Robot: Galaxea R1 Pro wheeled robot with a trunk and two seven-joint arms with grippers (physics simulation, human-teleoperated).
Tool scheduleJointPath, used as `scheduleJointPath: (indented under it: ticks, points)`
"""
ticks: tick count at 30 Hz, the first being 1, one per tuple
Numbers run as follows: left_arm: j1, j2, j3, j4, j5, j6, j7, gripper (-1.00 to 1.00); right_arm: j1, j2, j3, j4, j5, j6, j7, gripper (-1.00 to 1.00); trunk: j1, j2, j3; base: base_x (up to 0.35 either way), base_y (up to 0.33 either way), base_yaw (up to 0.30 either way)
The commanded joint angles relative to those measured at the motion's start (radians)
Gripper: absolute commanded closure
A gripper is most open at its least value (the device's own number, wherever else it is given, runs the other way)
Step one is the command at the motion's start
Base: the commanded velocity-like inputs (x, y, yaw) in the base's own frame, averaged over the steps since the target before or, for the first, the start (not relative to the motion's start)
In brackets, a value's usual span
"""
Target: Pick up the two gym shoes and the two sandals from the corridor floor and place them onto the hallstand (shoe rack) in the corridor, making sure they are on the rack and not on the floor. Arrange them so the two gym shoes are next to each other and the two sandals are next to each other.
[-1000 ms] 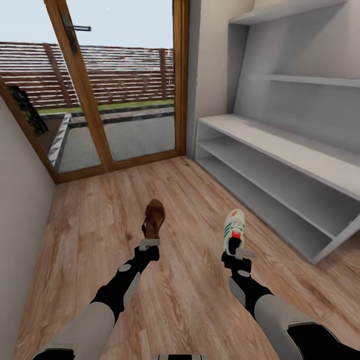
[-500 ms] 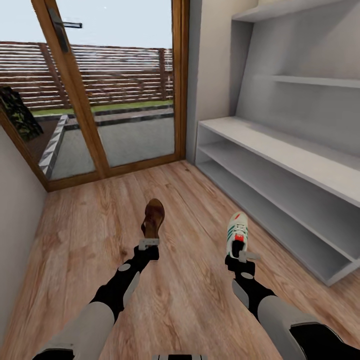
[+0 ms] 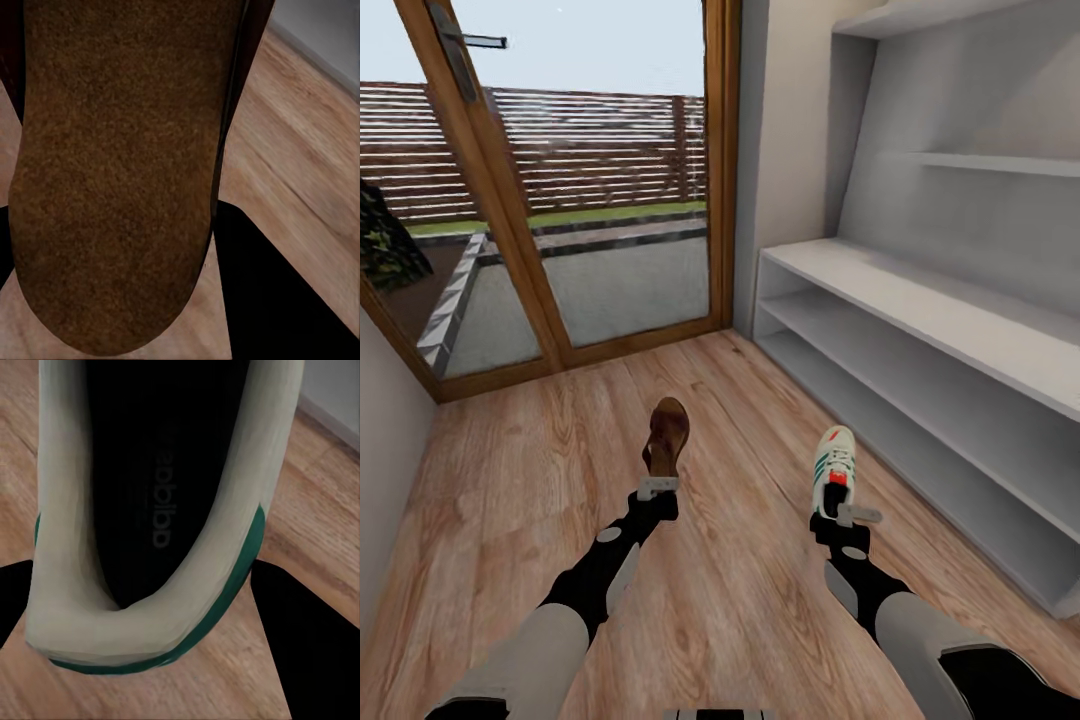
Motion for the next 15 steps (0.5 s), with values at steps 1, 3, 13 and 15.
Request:
scheduleJointPath:
  ticks: [1,3,13,15]
  points:
    - [0.0,-0.001,0.003,0.0,-0.003,-0.003,-0.005,1.0,-0.001,0.0,0.009,0.001,-0.01,-0.004,-0.005,1.0,0.0,0.0,-0.001,0.179,0.139,-0.22]
    - [0.0,-0.001,0.003,0.0,-0.003,-0.005,-0.006,1.0,-0.001,-0.001,0.009,0.001,-0.01,-0.003,-0.005,1.0,0.0,0.0,-0.001,0.094,0.073,-0.258]
    - [0.0,-0.001,0.003,0.002,-0.005,-0.007,-0.007,1.0,-0.001,-0.001,0.009,0.017,-0.009,0.0,-0.006,1.0,0.0,0.0,0.005,0.016,0.012,-0.293]
    - [0.0,-0.001,0.002,0.002,-0.005,-0.007,-0.007,1.0,-0.001,-0.001,0.009,0.026,-0.008,0.0,-0.006,1.0,0.0,0.0,0.006,0.001,0.001,-0.299]
